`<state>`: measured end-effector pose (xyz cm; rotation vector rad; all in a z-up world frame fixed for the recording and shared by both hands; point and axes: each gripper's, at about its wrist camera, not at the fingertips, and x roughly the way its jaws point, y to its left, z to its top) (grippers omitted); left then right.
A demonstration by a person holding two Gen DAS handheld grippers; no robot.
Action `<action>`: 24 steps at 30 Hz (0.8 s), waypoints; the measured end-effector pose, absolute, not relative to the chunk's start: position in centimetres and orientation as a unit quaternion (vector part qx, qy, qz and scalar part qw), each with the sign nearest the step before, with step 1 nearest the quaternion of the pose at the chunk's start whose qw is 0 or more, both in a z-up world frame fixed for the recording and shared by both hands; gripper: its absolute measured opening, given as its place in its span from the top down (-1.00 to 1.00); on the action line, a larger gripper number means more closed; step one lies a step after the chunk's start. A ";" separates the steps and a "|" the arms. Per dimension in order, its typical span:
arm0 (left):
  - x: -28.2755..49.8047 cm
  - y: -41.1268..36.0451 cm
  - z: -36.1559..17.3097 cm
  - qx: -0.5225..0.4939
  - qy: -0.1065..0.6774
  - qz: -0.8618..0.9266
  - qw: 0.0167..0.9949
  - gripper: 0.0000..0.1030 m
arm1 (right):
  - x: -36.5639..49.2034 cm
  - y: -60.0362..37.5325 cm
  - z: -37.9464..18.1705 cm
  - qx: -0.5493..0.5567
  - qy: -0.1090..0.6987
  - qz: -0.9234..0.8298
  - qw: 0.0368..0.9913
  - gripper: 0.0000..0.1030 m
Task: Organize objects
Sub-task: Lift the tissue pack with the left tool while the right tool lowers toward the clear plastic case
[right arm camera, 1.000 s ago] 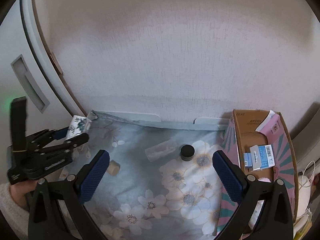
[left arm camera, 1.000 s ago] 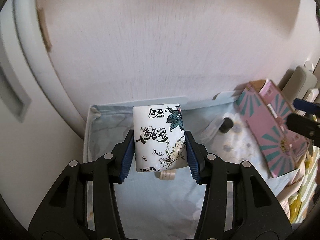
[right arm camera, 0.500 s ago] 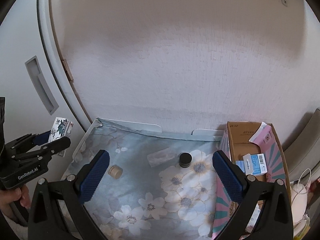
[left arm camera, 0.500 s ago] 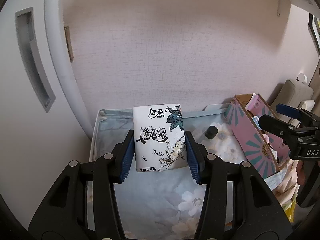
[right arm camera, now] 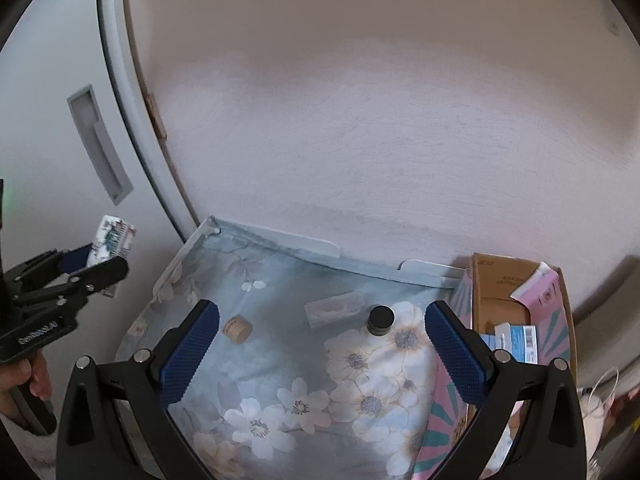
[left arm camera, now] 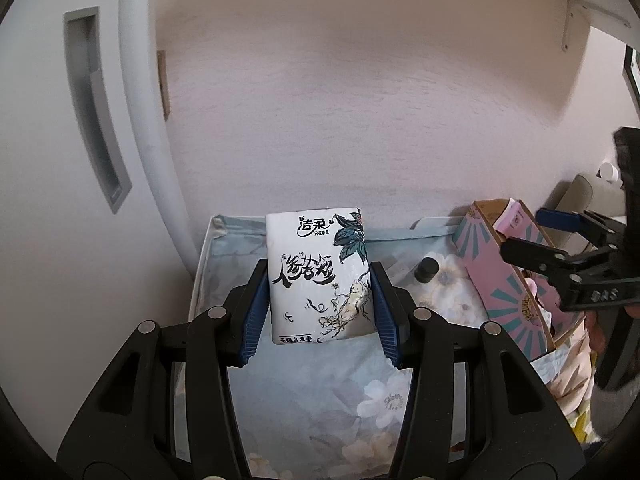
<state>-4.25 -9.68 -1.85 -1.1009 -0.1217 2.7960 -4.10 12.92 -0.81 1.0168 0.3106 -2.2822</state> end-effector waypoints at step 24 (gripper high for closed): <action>-0.6 -12.4 -4.1 -0.378 -0.091 0.921 -0.032 0.14 | -14.5 4.3 -12.4 0.518 0.266 -0.716 0.386 -0.99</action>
